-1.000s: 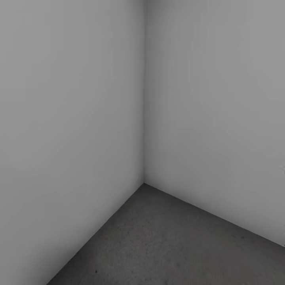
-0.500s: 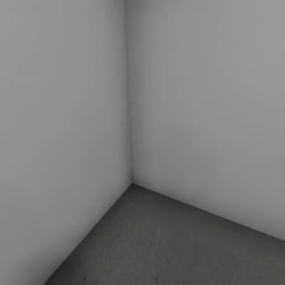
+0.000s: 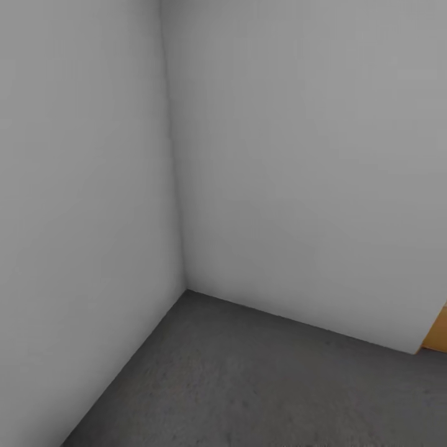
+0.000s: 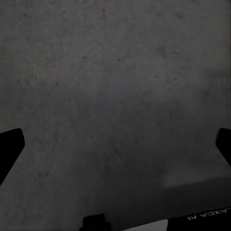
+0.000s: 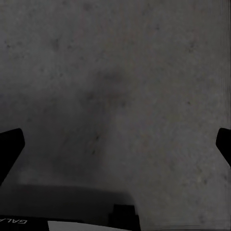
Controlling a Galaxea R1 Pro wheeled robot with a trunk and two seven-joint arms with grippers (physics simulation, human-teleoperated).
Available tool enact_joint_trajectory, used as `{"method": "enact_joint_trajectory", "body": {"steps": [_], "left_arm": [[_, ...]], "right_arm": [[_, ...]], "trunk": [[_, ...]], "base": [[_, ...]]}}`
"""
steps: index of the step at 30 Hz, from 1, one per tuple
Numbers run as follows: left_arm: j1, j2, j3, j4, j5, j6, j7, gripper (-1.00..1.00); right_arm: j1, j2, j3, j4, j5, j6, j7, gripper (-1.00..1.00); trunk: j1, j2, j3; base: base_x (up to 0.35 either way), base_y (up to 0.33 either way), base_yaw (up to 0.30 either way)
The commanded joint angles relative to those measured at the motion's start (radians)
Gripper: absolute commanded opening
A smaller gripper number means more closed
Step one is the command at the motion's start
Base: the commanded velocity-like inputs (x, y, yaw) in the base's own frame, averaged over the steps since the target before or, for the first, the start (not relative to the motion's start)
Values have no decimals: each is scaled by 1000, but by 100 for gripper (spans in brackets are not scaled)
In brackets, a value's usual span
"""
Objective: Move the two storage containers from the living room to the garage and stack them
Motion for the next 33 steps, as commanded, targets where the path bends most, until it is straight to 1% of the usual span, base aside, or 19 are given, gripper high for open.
{"method": "enact_joint_trajectory", "body": {"steps": [1, 33], "left_arm": [[0, 1, -3, -1, 1, -2, 0, 100], [0, 1, -3, -1, 1, -2, 0, 100]], "right_arm": [[-1, 0, 0, 0, 0, -1, 3, 100], [-1, 0, 0, 0, 0, -1, 3, 100]], "trunk": [[0, 0, -1], [0, 0, -1]], "base": [[0, 0, -264], [0, 0, -264]]}}
